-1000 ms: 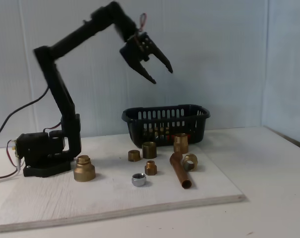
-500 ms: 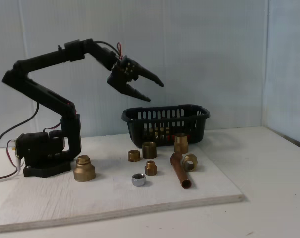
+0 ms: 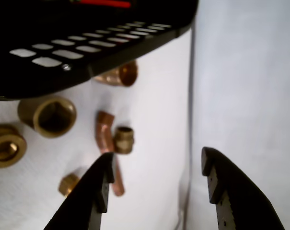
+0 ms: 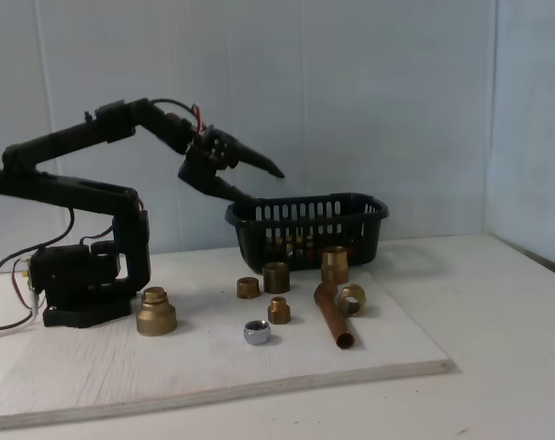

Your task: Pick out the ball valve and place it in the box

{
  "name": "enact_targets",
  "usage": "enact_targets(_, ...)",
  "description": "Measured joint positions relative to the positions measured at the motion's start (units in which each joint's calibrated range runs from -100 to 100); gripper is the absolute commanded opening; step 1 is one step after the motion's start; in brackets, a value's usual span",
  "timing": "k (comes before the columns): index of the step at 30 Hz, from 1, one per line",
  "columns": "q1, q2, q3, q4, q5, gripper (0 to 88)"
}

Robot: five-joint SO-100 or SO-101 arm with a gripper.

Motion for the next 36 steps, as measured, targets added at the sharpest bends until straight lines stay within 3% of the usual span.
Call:
enact_targets(17, 0.00, -23.80, 25.69, -6.02, 2.12, 19.3)
enact_targets(29, 0.00, -24.48, 30.32, -6.02, 2.12, 19.3)
enact_targets(36, 0.15, -24.48, 30.32, -5.16, 5.11, 19.3)
